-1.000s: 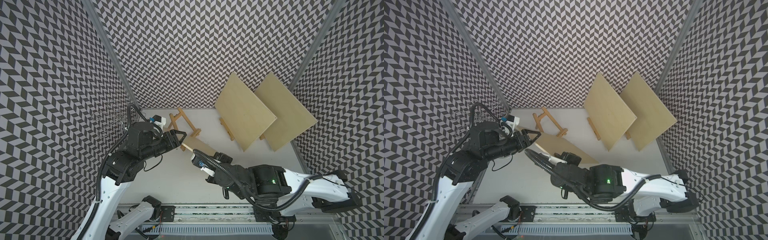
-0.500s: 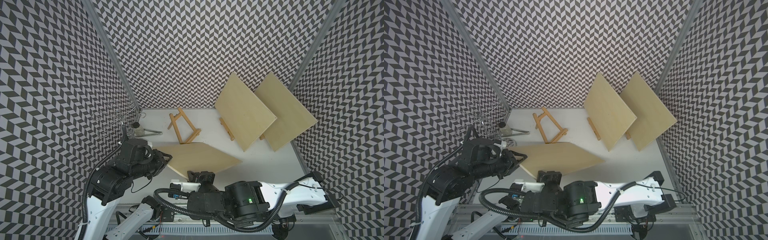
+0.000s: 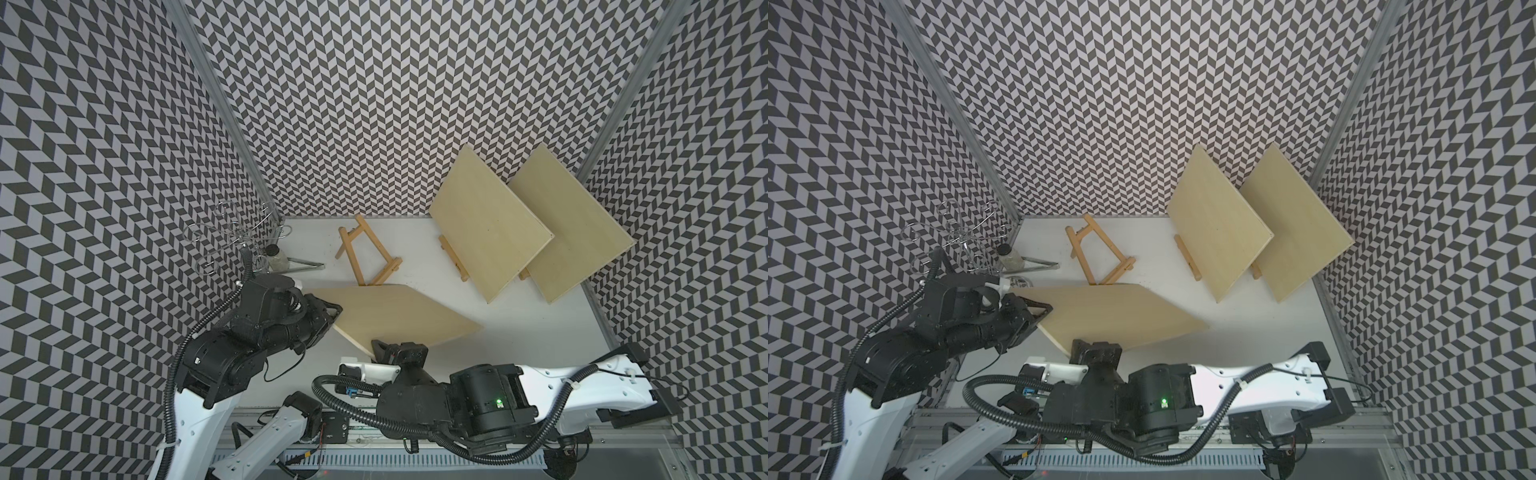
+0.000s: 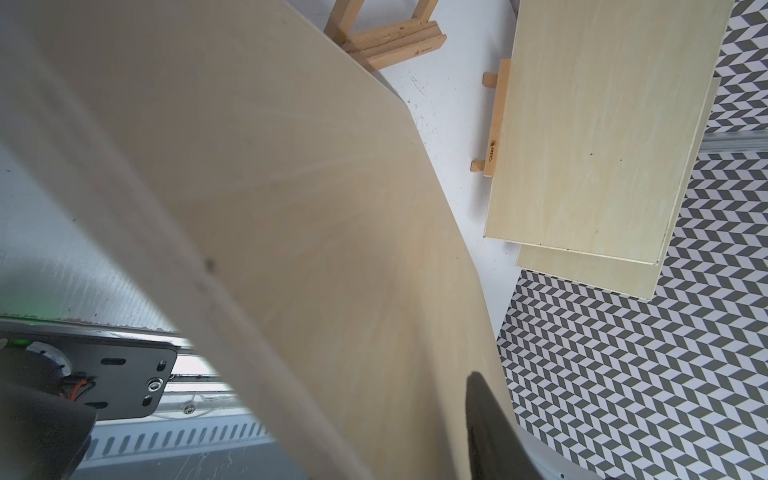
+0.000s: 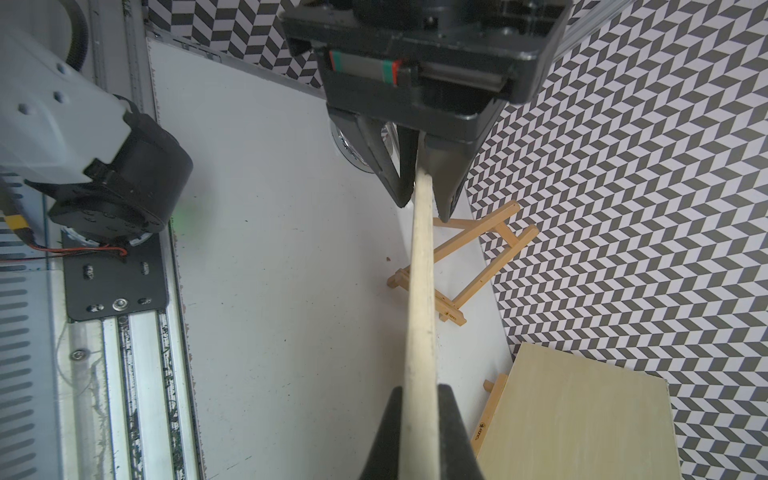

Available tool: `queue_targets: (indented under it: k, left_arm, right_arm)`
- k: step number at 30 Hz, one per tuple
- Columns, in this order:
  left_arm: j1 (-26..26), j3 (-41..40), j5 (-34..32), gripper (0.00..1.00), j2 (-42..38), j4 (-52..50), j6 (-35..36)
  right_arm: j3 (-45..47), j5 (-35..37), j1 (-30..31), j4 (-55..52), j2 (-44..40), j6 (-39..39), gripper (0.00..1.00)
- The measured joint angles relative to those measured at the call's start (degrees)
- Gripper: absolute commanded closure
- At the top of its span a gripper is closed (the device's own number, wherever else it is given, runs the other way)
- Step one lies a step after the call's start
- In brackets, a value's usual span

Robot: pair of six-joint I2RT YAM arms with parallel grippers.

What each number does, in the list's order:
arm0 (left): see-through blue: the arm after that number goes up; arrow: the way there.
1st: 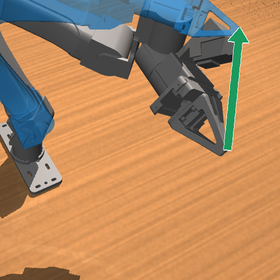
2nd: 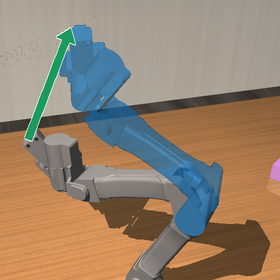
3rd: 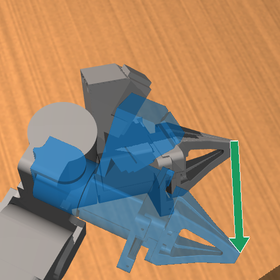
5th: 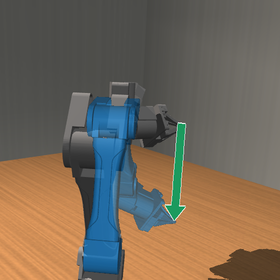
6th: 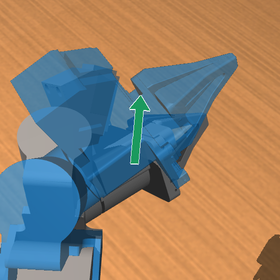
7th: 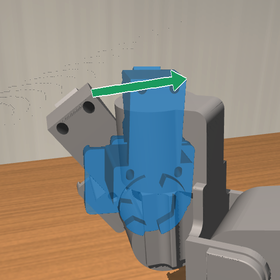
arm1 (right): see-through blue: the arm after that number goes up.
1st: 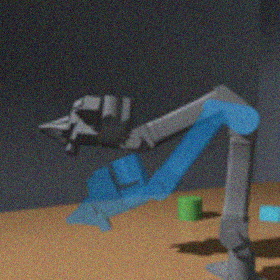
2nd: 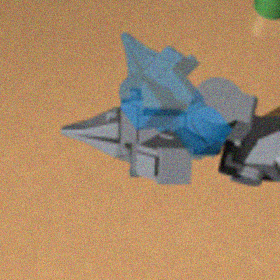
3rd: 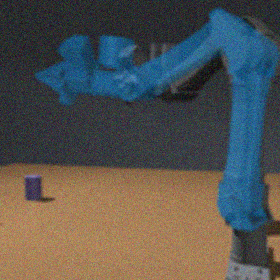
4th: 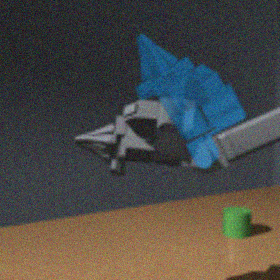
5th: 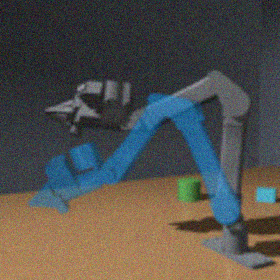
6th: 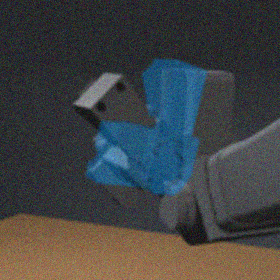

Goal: Assemble the easel
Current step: Place the drawing board on the easel.

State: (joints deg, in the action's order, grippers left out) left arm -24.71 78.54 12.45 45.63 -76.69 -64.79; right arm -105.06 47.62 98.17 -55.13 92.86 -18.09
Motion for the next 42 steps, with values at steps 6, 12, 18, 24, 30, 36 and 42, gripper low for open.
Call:
queue_targets:
  k: [6,12,18,24,30,36,42]
  left_arm:
    - [0.00,0.87,-2.27,1.00,0.76,1.03,-0.55]
    - [-0.50,-3.17,-5.44,0.47,-0.83,9.64,-0.39]
    - [-0.76,-5.84,-7.58,0.49,-2.40,15.96,-2.38]
    - [-0.63,-6.05,-9.90,0.76,-2.03,14.88,-7.30]
    - [-0.26,-7.39,-11.30,0.99,-1.09,14.08,-9.35]
    - [-0.26,-7.34,-11.58,1.00,-1.18,14.14,-10.84]
    - [-1.05,-7.39,-12.55,1.00,-1.11,14.47,-7.41]
  right_arm:
    - [3.19,1.14,0.00,6.08,-1.07,-1.11,1.00]
    - [10.58,0.00,-1.20,17.09,-5.42,-4.28,1.00]
    - [13.14,-1.16,-1.57,23.34,-7.04,-5.46,1.00]
    - [15.26,0.61,-1.70,27.61,-6.03,-6.75,1.00]
    - [16.96,3.69,-1.66,30.05,-4.00,-7.78,1.00]
    - [17.29,1.90,-1.55,30.91,-3.96,-6.97,0.65]
    - [17.27,-12.55,1.22,39.08,-4.09,-4.04,0.33]
